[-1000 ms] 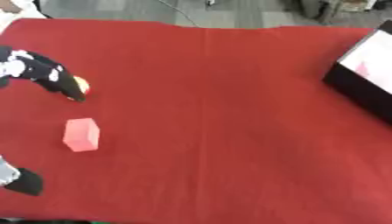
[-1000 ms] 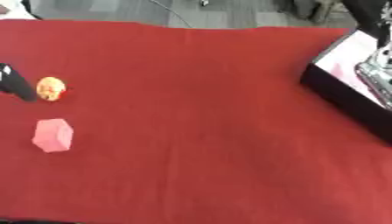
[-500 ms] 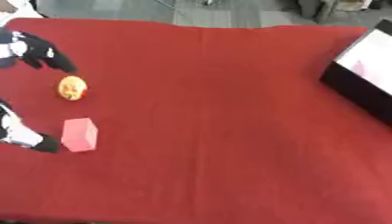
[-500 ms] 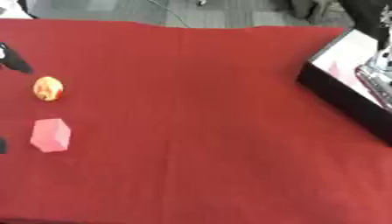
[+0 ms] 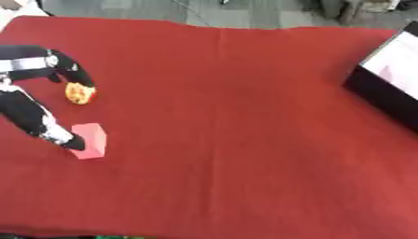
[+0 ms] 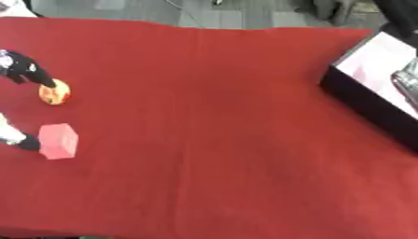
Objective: Pick up the objects with one hand, pass them to the other hand, and then place them into the box on the other side of the table.
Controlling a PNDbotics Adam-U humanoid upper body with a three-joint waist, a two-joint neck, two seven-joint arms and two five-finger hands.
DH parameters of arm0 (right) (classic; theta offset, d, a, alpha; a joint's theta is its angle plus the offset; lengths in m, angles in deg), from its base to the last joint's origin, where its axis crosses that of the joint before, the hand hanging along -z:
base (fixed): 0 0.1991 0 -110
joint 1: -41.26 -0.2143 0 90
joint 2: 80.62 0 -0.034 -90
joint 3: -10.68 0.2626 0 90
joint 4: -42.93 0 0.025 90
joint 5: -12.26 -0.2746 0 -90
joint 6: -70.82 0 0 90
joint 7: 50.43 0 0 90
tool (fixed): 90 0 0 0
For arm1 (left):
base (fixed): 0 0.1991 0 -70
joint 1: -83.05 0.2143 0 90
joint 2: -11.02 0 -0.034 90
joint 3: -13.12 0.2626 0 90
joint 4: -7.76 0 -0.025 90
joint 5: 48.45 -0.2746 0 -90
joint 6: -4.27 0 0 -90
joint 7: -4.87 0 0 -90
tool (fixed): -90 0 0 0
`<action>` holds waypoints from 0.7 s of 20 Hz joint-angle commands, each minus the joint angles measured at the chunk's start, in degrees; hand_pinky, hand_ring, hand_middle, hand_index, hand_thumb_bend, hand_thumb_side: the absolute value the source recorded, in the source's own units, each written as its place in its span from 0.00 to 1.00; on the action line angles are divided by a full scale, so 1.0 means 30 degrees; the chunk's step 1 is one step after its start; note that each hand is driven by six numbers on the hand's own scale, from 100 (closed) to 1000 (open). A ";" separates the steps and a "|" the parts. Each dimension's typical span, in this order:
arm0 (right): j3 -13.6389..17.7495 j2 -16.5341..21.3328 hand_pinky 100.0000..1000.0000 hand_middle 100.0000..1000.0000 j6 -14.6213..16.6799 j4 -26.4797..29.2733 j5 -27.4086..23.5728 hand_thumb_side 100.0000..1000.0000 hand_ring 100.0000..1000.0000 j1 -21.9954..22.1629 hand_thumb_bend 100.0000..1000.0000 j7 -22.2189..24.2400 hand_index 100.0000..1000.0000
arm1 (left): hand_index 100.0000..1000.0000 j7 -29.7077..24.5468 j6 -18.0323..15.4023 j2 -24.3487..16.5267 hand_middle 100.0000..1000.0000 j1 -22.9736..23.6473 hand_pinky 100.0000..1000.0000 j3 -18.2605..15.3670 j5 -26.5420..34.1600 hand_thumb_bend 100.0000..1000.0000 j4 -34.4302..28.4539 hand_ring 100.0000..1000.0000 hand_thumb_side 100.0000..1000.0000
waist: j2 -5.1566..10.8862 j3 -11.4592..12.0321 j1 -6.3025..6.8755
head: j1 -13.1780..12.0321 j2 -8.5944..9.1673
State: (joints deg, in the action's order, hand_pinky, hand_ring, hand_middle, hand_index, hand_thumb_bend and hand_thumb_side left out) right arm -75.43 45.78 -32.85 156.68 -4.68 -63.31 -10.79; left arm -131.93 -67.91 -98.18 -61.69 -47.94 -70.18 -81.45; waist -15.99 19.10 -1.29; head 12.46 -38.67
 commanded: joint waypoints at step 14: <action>0.1032 0.0467 0.69 0.83 -0.0717 0.0280 -0.0460 0.24 0.56 -0.0004 0.00 -0.0537 0.71 | 0.78 0.0044 -0.1853 0.0758 0.74 -0.0364 0.86 -0.0181 -0.2351 0.82 0.3936 0.85 0.18 | 0.0392 -0.0269 -0.0086 | -0.0411 -0.0017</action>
State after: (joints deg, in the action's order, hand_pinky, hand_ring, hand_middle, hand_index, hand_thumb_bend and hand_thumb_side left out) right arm -73.54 45.60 -33.09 156.68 -5.74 -62.90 -10.55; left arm -132.00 -73.01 -95.16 -61.88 -47.91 -76.50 -69.72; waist -15.99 18.35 -1.60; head 11.22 -38.68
